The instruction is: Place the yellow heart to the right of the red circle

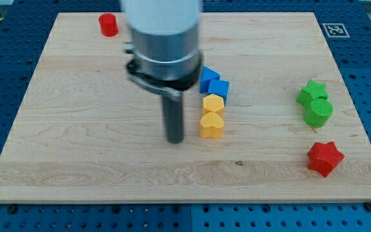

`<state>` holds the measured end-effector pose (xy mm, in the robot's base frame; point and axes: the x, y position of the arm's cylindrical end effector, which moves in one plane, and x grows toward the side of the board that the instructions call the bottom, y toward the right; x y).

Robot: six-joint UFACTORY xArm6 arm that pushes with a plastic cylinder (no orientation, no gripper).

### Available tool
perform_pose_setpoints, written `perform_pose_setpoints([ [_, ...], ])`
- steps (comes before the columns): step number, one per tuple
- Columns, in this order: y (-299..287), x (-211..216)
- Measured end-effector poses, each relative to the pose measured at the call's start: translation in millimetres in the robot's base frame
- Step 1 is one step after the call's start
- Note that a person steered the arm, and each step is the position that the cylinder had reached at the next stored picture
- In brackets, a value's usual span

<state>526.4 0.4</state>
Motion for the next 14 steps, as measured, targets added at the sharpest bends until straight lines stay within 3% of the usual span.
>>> perform_pose_setpoints([
  [1,56.8,-0.8],
  [3,87.2,-50.8],
  [5,107.3,-2.5],
  [7,107.1,-139.0],
  [8,105.0,-163.9],
  [13,144.8,-13.5],
  [14,166.2,-48.3],
])
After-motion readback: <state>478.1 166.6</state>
